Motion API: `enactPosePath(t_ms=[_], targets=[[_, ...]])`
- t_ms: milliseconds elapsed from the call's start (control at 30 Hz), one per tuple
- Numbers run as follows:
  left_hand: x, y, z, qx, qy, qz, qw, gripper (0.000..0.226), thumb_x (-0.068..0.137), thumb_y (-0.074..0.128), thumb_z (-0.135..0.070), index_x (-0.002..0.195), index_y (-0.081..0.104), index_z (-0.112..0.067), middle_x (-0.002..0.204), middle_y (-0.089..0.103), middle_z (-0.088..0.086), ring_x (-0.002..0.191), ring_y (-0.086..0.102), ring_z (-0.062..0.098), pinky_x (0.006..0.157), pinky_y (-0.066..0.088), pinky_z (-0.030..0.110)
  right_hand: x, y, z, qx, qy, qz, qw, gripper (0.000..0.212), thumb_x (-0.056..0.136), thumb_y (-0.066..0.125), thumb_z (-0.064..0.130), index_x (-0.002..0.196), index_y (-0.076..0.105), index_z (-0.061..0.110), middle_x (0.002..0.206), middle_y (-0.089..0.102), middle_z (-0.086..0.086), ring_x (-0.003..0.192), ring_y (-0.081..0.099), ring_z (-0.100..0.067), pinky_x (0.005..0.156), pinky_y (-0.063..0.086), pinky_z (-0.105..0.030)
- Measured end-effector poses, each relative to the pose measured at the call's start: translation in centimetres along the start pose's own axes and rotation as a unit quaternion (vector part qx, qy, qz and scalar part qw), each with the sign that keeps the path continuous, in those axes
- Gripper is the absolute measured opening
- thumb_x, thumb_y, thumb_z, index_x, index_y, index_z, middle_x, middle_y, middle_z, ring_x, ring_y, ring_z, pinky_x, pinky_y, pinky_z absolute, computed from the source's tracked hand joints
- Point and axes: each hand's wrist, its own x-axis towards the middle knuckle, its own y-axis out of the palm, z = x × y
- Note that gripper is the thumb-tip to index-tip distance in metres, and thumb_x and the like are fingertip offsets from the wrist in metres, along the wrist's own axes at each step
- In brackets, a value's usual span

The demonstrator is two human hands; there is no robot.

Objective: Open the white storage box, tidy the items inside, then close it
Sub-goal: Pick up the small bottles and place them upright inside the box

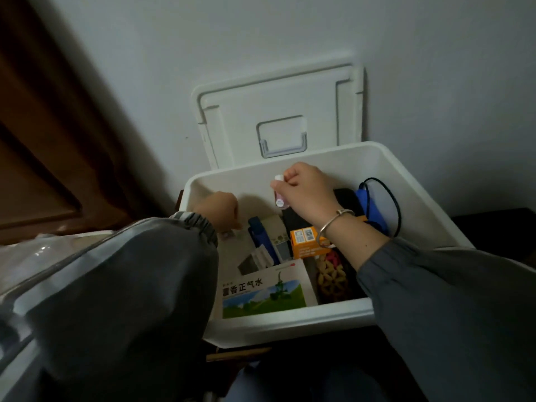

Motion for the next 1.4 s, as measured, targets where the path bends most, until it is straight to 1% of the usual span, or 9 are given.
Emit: enactPosePath(t_ms=[133,233,467,900,1033,1133,1233,1333,1400], targets=[[0.6,1.4,0.2,0.071,-0.021,-0.004,0.997,0.034,0.080,0.066,-0.047,0.085,0.069,-0.014,0.073,0.062,-0.001,0.068,0.060,0.017,0.063,0.049,0.028,-0.2,0.3,0.0,-0.004,-0.023,0.006,1.000,0.015,0.082,0.066,0.026,0.080,0.056,0.015,0.071,0.058,0.003,0.072,0.057,-0.015,0.059,0.042,-0.021],[0.8,2.1,0.3,0.105,-0.019,-0.032,0.994,0.037,0.082,0.062,-0.049,0.096,0.067,-0.015,0.085,0.065,0.000,0.078,0.063,0.020,0.067,0.050,0.030,-0.4,0.5,0.1,-0.019,-0.046,0.016,0.999,0.015,0.082,0.065,0.027,0.080,0.054,0.017,0.071,0.057,0.004,0.071,0.056,-0.014,0.057,0.040,-0.018],[1.0,2.9,0.2,0.137,-0.017,-0.065,0.988,0.034,0.086,0.058,-0.044,0.100,0.064,-0.014,0.096,0.067,0.003,0.087,0.064,0.023,0.079,0.053,0.034,-0.6,0.5,0.2,-0.019,-0.064,0.025,0.997,0.015,0.084,0.064,0.026,0.082,0.056,0.014,0.075,0.059,0.001,0.072,0.058,-0.015,0.061,0.044,-0.021],[0.3,2.2,-0.5,0.154,-0.044,-0.076,0.984,0.017,0.089,0.057,-0.019,0.100,0.066,-0.010,0.100,0.068,0.007,0.092,0.066,0.025,0.078,0.053,0.035,-0.7,0.6,-0.6,-0.039,-0.056,0.039,0.997,0.014,0.085,0.063,0.026,0.081,0.057,0.013,0.073,0.060,0.001,0.071,0.059,-0.017,0.060,0.044,-0.021],[-2.0,-0.5,0.0,0.190,0.008,-0.187,0.964,0.025,0.085,0.057,-0.018,0.110,0.062,-0.015,0.113,0.062,0.007,0.107,0.058,0.027,0.092,0.042,0.038,-0.5,0.7,-0.9,-0.046,-0.047,0.044,0.997,0.016,0.084,0.063,0.028,0.081,0.058,0.013,0.072,0.059,0.002,0.071,0.058,-0.016,0.060,0.043,-0.022],[-4.3,-1.1,2.1,0.088,0.000,-0.235,0.968,0.044,0.087,0.056,-0.026,0.130,0.049,-0.013,0.133,0.047,0.009,0.122,0.043,0.030,0.099,0.035,0.043,-0.6,1.0,-1.1,-0.048,-0.038,0.064,0.996,0.014,0.082,0.065,0.028,0.081,0.058,0.016,0.072,0.059,0.004,0.074,0.058,-0.015,0.061,0.043,-0.024],[-5.7,-0.7,3.8,-0.117,-0.030,-0.188,0.975,0.051,0.095,0.047,-0.024,0.142,0.034,-0.011,0.148,0.032,0.008,0.133,0.034,0.032,0.107,0.032,0.044,-0.8,1.7,-1.0,-0.049,-0.033,0.096,0.994,0.015,0.082,0.066,0.029,0.084,0.061,0.015,0.078,0.066,0.000,0.078,0.062,-0.016,0.070,0.048,-0.027],[-5.9,0.0,4.2,-0.276,0.012,-0.216,0.937,0.038,0.098,0.038,-0.014,0.135,0.040,-0.006,0.140,0.041,0.011,0.128,0.041,0.028,0.106,0.032,0.032,-0.5,2.8,-0.5,-0.042,-0.038,0.123,0.991,0.015,0.080,0.069,0.027,0.086,0.066,0.013,0.078,0.071,-0.004,0.077,0.064,-0.015,0.073,0.051,-0.028],[-6.0,0.1,4.1,-0.329,-0.001,-0.250,0.911,0.029,0.098,0.035,-0.013,0.123,0.049,-0.010,0.120,0.052,0.005,0.110,0.050,0.020,0.090,0.037,0.027,0.1,3.9,0.0,-0.058,-0.055,0.124,0.989,0.014,0.078,0.071,0.027,0.084,0.067,0.015,0.073,0.068,0.000,0.068,0.060,-0.010,0.065,0.048,-0.022]])
